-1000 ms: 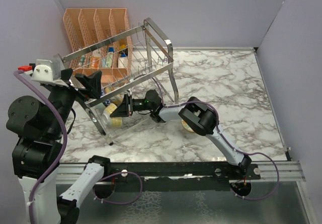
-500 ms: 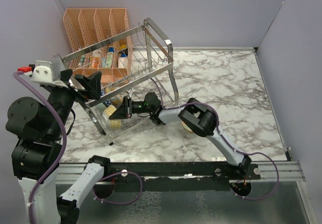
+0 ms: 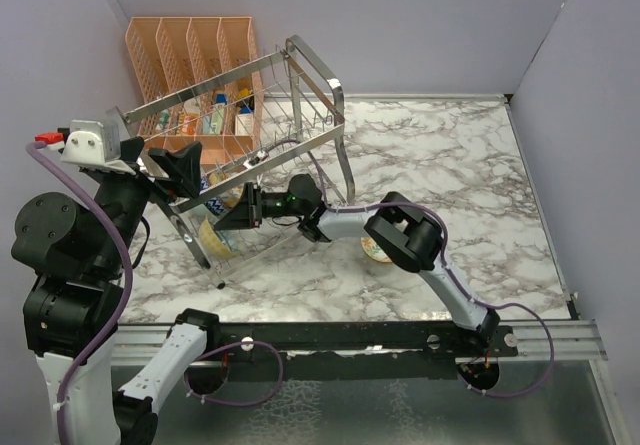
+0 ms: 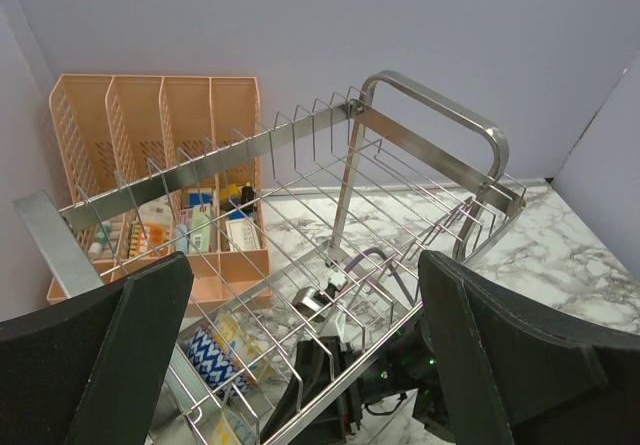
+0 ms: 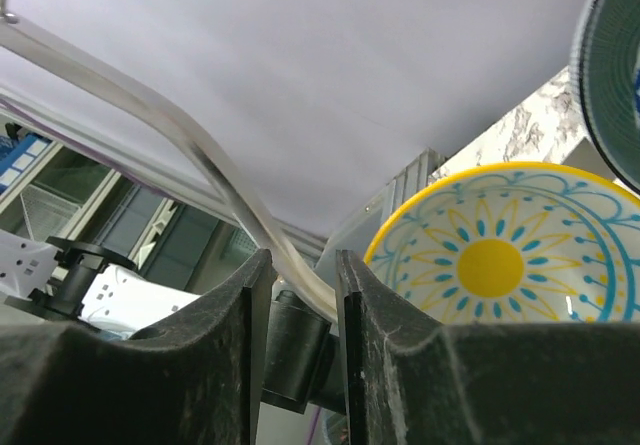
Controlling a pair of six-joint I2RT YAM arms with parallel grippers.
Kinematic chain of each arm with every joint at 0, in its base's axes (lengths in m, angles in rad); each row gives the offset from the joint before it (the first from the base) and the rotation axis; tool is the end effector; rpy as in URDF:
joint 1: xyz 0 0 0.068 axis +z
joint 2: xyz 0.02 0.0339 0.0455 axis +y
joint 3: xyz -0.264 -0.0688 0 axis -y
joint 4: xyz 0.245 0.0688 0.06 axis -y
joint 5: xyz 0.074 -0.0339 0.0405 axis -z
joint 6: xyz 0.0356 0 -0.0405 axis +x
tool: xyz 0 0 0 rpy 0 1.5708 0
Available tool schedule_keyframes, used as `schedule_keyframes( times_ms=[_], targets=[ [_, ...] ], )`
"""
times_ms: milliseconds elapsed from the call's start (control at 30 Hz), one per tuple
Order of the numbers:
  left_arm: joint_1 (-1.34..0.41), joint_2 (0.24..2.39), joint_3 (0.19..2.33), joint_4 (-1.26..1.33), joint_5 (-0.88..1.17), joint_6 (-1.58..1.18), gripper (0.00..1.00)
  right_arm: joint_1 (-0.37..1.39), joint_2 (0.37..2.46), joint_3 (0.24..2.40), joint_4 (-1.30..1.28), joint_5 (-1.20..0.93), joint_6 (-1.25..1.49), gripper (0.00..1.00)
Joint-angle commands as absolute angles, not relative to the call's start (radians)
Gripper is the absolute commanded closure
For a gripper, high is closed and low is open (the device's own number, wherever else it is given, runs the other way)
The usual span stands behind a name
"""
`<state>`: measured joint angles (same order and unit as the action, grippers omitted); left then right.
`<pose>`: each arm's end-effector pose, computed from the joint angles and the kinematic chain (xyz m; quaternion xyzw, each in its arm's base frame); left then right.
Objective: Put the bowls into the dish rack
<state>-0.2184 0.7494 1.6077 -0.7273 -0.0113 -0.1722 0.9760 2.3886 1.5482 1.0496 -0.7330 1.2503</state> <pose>0.0490 -0.0105 0.5323 0.0110 0.6592 -0.1423 0.7383 0.2711 0.4433 0.1724 -0.1955 0.6202 0.7505 0.1182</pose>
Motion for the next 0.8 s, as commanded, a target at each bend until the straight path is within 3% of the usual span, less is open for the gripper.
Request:
schedule_keyframes(
  times_ms=[0,433,600,767],
  targets=[
    [-0.225,0.753,1.619,-0.721,-0.022,-0.168,0.01,0.982,2.316,1.517,1.085,-0.759,1.221,0.67],
    [-0.225,0.758,1.614,-0.721,-0.033,-0.163,0.01,1.015,2.048,1.169,1.101,-0.791,1.182,0.67],
    [-0.225,0.76,1.607,-0.72,-0.027,-0.164,0.01,1.055,1.882,0.938,0.987,-0.802,1.094,0.67],
    [-0.225,0.755,1.596,-0.712,-0.014,-0.171,0.01,1.072,1.653,0.685,0.706,-0.72,0.967,0.67]
  ],
)
